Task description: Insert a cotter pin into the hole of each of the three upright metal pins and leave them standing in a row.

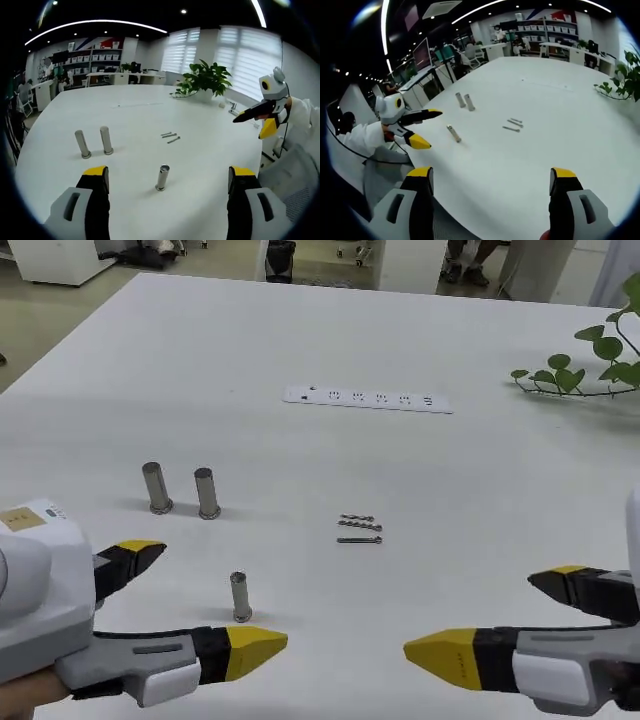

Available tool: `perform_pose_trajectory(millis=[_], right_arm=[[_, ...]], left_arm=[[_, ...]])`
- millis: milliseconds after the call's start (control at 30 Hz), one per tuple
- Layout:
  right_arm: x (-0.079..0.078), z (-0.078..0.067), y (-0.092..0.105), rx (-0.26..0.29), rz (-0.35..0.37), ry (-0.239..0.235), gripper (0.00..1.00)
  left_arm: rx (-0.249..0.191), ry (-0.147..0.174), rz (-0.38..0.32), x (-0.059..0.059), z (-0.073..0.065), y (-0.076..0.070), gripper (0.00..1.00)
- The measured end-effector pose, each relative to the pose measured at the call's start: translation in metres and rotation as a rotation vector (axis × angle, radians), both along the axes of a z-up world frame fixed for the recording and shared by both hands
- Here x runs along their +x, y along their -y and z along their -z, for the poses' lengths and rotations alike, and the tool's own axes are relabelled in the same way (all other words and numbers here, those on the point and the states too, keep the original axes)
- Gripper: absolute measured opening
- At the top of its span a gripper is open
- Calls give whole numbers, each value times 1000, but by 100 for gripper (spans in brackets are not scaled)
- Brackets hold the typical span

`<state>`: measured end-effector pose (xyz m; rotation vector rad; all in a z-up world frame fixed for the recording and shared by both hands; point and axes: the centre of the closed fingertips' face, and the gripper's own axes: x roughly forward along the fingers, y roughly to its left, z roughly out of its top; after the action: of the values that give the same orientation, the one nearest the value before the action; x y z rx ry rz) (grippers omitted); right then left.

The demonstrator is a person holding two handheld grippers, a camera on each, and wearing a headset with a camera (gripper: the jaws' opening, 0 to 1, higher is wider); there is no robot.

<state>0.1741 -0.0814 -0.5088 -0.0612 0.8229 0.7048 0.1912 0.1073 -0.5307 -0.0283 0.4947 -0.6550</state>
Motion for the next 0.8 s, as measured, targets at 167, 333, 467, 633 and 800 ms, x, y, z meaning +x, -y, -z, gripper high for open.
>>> perform_pose_trajectory(millis=[167,333,467,633,800], right_arm=[[7,-4,0,-11,-8,12,94],[21,-7,2,-19,-18,17,93],[38,-13,4,-33,-43,51,89],[66,-18,8,-5,-22,82,83],[89,-19,9,-65,-81,109,77]], left_arm=[[-10,1,-9,0,-1,-4,99],[-12,-2,-19,-1,2,-8,99],[-14,-16,-23,-3,5,-11,99],[-24,-32,-21,-6,8,-12,99],[-26,-32,-16,-8,7,-13,97]])
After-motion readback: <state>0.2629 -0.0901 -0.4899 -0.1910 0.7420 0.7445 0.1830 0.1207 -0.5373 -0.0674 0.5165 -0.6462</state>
